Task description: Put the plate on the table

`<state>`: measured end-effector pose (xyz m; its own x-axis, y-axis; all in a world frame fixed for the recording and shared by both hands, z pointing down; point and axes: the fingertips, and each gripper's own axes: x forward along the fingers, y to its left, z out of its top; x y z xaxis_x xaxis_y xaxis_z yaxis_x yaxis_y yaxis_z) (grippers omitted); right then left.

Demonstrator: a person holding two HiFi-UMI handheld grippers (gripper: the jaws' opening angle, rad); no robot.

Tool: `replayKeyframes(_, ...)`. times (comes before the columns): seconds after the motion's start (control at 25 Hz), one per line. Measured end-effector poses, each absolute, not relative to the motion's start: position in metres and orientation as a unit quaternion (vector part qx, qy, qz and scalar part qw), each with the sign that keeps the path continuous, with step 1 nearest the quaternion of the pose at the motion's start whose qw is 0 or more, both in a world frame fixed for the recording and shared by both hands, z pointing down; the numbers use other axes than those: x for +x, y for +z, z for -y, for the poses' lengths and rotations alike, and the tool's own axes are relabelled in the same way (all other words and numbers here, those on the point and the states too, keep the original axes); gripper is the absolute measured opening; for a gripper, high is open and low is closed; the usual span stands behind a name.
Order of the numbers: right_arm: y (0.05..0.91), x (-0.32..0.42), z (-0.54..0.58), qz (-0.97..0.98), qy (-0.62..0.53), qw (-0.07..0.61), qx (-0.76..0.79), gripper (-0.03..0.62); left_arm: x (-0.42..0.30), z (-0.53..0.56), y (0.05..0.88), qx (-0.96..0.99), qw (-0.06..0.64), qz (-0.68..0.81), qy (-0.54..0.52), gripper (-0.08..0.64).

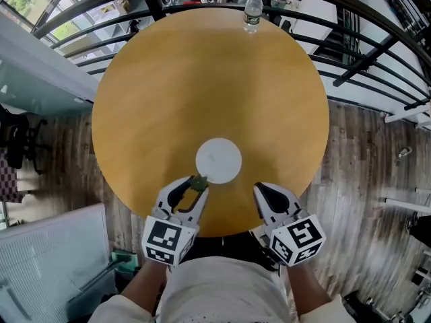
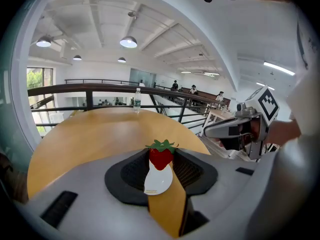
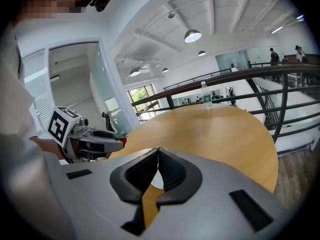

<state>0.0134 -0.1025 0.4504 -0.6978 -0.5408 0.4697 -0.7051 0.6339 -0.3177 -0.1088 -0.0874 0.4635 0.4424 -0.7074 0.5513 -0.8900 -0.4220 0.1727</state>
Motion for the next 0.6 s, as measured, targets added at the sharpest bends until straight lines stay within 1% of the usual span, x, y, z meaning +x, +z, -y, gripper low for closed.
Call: replayKeyframes(0.6, 0.490, 0.016, 0.121, 0.875, 0.283, 0.169, 0.355, 0.026, -0.102, 0.126, 0.529, 0.809, 0.245, 0.467, 0.258, 0.161)
